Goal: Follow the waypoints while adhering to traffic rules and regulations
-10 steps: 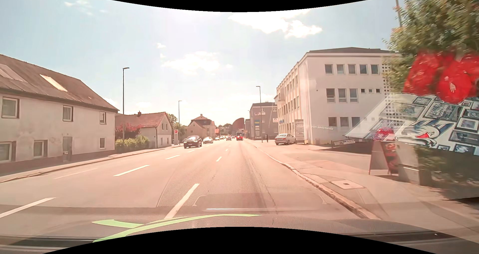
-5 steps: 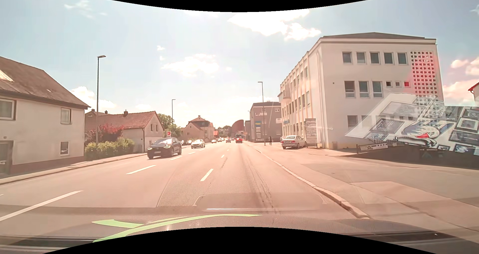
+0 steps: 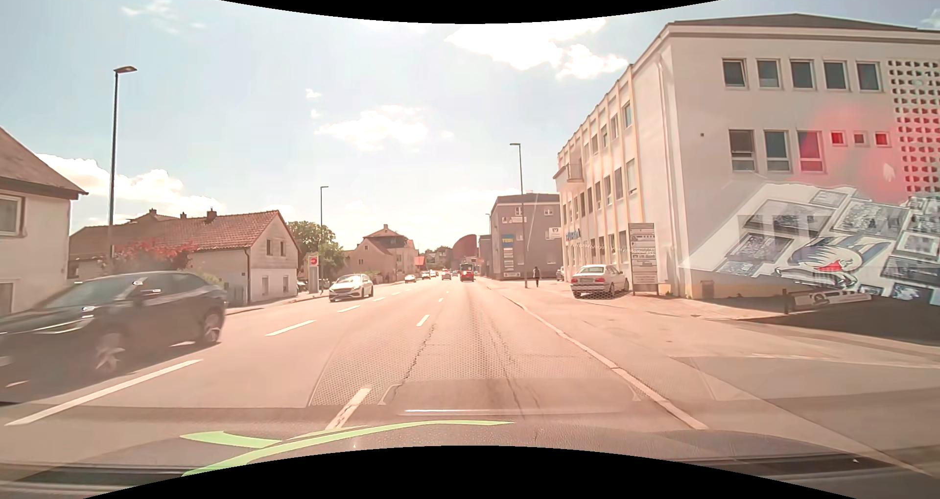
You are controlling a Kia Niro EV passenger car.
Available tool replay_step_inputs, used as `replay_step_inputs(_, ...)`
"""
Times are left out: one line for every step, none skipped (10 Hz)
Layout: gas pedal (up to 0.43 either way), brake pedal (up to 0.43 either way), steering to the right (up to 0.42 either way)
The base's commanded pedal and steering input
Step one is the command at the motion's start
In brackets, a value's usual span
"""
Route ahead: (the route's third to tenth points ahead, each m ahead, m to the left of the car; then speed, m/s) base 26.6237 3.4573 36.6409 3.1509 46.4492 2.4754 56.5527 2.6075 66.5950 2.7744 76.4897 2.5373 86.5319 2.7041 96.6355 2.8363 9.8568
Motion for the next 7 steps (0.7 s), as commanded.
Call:
replay_step_inputs(0.059, 0.0, 0.002)
replay_step_inputs(0.059, 0.0, 0.002)
replay_step_inputs(0.059, 0.0, 0.002)
replay_step_inputs(0.059, 0.0, 0.002)
replay_step_inputs(0.059, 0.0, 0.002)
replay_step_inputs(0.059, 0.0, 0.0)
replay_step_inputs(0.059, 0.0, -0.002)
